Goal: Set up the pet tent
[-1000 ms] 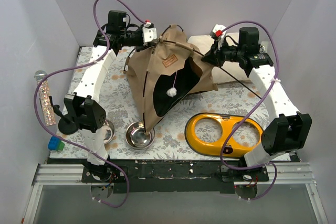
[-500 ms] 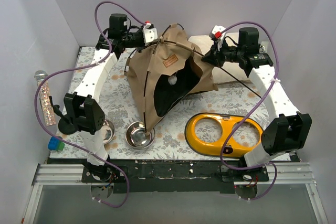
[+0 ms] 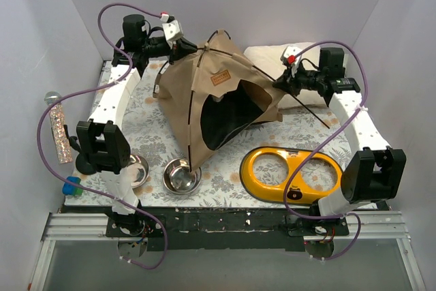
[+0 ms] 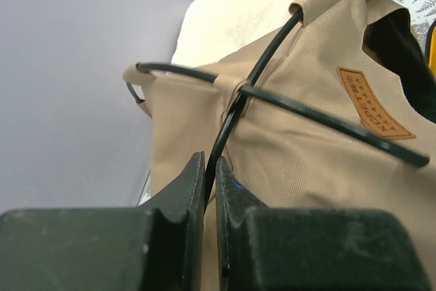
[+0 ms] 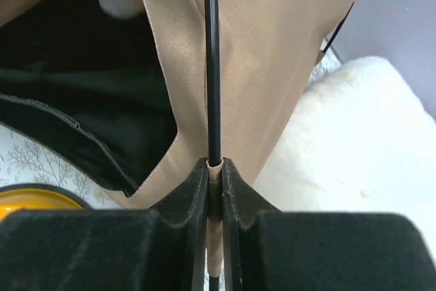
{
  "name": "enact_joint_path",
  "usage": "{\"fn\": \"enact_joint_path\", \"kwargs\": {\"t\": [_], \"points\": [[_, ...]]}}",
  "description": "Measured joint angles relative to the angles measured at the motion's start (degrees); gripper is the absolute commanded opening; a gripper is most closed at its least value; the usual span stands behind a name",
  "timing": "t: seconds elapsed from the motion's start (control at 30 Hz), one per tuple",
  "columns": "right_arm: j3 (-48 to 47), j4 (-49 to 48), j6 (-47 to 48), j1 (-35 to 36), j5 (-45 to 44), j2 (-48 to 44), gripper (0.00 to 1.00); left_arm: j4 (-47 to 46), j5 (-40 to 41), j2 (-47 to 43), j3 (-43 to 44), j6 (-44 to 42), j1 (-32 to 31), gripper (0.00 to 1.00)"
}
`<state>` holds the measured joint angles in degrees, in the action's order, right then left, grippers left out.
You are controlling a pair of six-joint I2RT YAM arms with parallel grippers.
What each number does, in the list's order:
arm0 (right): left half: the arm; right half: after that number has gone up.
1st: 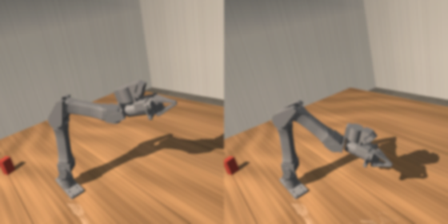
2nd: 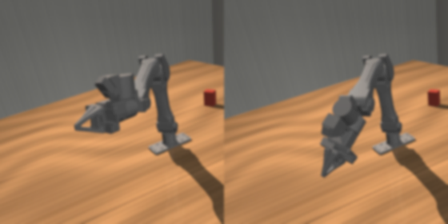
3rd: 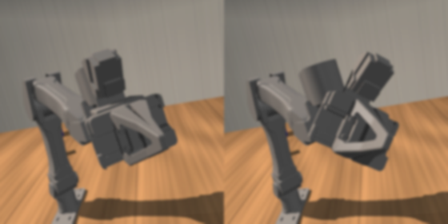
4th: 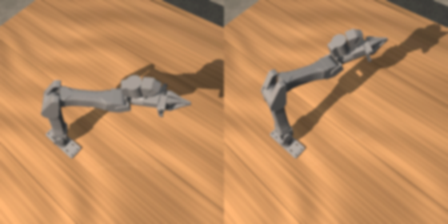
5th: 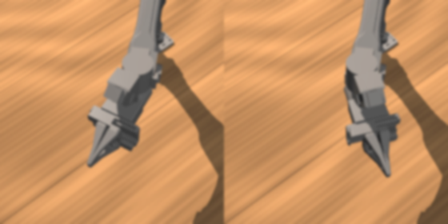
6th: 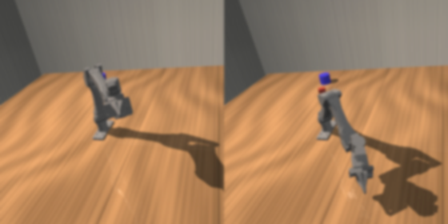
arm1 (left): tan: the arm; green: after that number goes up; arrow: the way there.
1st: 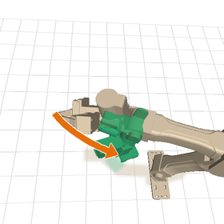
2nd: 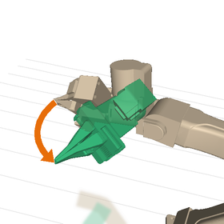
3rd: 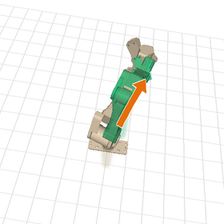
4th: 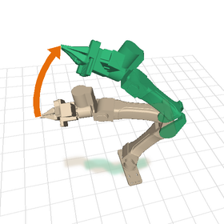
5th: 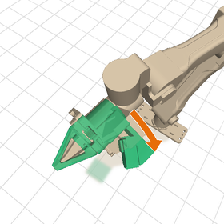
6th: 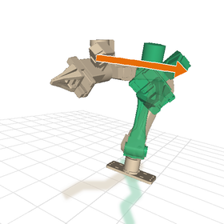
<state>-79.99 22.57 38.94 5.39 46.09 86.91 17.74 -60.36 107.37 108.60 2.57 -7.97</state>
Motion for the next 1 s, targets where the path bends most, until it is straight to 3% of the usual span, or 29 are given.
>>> {"fn": "enact_joint_path", "kwargs": {"t": [0.5, 0.67, 0.93, 1.0], "points": [[7.26, -0.42, 4.79, -4.31, 0.50, 0.00, 0.01, -6.43, -2.43, 2.03, 0.87, 11.50, 2.16, 0.00], [6.97, -1.44, 4.76, -4.55, 0.76, 0.00, 0.01, -11.23, -1.33, 3.85, 1.60, 20.09, 3.74, 0.00], [7.74, 4.74, 4.96, -9.94, -5.27, 0.20, 0.01, -21.00, 15.34, 5.57, 3.96, 32.65, 15.56, 0.00], [7.72, 4.94, 4.63, -9.97, -5.35, 0.22, 0.01, -22.49, 15.19, 5.57, 3.96, 33.62, 16.81, 0.26]]}}
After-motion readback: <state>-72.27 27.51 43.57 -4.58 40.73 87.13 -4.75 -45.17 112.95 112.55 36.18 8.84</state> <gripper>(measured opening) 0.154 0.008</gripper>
